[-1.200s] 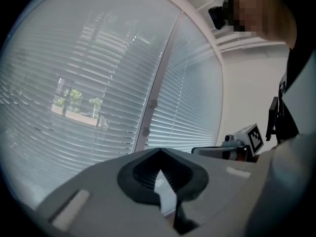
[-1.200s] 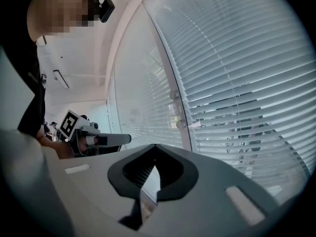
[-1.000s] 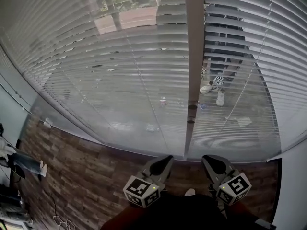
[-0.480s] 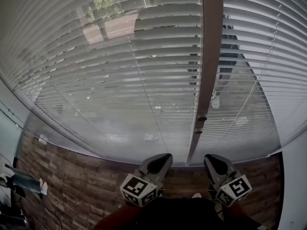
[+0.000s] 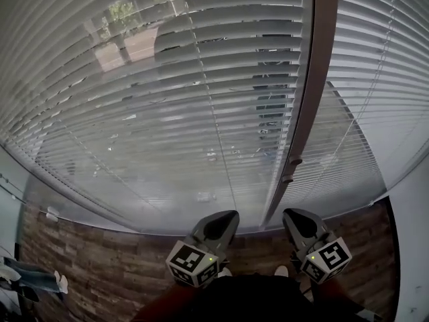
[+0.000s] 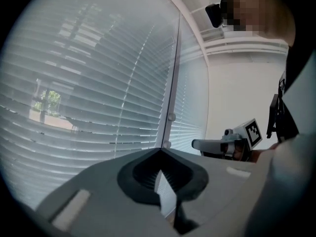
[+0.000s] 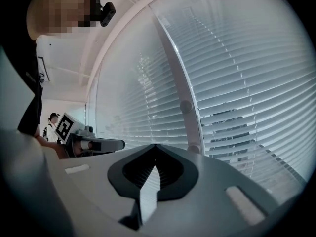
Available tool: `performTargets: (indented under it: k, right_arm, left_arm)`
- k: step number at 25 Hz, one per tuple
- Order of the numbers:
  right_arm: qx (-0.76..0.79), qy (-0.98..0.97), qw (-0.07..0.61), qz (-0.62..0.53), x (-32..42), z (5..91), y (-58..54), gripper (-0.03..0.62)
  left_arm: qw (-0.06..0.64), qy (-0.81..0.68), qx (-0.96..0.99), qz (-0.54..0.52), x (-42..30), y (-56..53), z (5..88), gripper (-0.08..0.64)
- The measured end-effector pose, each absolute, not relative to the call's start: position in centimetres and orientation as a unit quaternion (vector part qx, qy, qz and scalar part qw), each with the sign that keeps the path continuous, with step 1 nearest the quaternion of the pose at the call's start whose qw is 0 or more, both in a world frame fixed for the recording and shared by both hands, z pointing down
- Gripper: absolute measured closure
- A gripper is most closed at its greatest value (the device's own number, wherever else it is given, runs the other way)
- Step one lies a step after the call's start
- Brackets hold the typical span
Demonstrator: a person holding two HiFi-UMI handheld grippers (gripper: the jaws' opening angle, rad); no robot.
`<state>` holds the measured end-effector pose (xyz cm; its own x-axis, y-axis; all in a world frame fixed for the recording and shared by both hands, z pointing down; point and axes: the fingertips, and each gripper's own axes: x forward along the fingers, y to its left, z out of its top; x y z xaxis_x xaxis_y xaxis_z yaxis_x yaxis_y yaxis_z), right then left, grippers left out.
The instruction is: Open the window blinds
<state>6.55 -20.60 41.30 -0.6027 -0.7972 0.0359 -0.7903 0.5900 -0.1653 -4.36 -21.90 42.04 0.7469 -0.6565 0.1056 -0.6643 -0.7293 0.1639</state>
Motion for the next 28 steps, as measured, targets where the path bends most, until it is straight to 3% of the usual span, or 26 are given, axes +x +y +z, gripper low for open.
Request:
performTargets:
  k: [10, 15, 20, 28]
  right_arm:
    - [-0.506, 0.861, -0.016, 0.051, 7.3, 35.0, -24.4, 0.565]
    - [-0.547, 0.83, -0.047, 0.095, 8.7, 33.1, -27.5, 0.498]
    - [-0.586, 0.805, -0.054, 0.08, 10.1, 33.3, -29.0, 0.435]
    - [-0.592, 0.801, -0.072, 0.052, 9.6, 34.8, -30.0, 0.426]
  left_arm:
    - [0.106, -0.354, 0.929, 0.005, -6.1, -22.8, 41.8, 0.558]
    - [0.113, -0.354, 0.928, 0.003, -6.0, -22.2, 42.1, 0.559]
    - [0.116, -0.363, 0.924, 0.004, -6.8, -21.6, 42.8, 0.559]
    - [0.117, -0.385, 0.915, 0.007, -8.8, -21.4, 42.7, 0.559]
